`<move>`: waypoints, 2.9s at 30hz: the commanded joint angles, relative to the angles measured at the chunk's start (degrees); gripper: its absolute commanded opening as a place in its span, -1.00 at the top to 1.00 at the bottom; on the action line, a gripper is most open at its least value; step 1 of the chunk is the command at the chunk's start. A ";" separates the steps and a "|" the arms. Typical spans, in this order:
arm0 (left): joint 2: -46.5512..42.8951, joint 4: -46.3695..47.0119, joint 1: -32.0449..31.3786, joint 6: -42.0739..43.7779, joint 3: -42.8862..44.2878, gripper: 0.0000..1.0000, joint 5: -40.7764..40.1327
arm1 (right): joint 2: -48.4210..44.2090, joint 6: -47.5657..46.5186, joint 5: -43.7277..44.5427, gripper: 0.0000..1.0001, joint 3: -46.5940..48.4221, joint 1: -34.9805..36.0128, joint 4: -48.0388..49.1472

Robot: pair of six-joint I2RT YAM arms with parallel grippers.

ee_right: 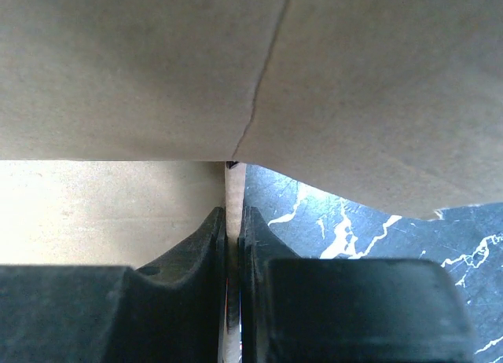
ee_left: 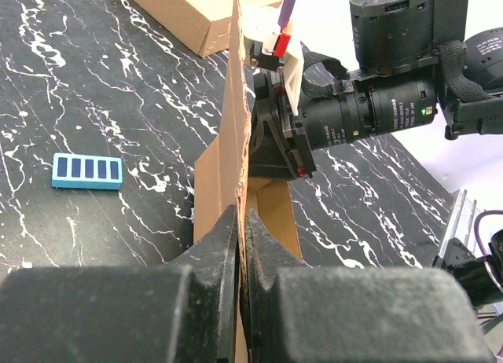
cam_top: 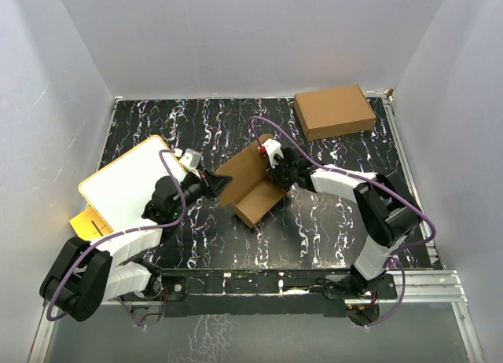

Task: Fold the paper box

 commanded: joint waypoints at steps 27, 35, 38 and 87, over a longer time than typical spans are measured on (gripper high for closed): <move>-3.54 0.29 -0.80 5.57 2.02 1.00 0.24 | -9.66 -3.12 -23.51 -0.09 -0.59 -8.76 -3.36; -5.55 0.51 -0.73 8.44 2.22 1.00 0.82 | -11.16 -5.66 -33.24 -0.09 -1.23 -11.80 -4.96; -6.98 0.19 -0.82 9.43 2.39 1.00 0.86 | -13.21 -7.39 -40.12 -0.09 -1.73 -15.08 -5.82; 48.43 -34.92 2.96 1.21 58.87 -0.04 14.23 | -21.21 -4.91 -64.48 -0.34 0.06 -46.86 -10.14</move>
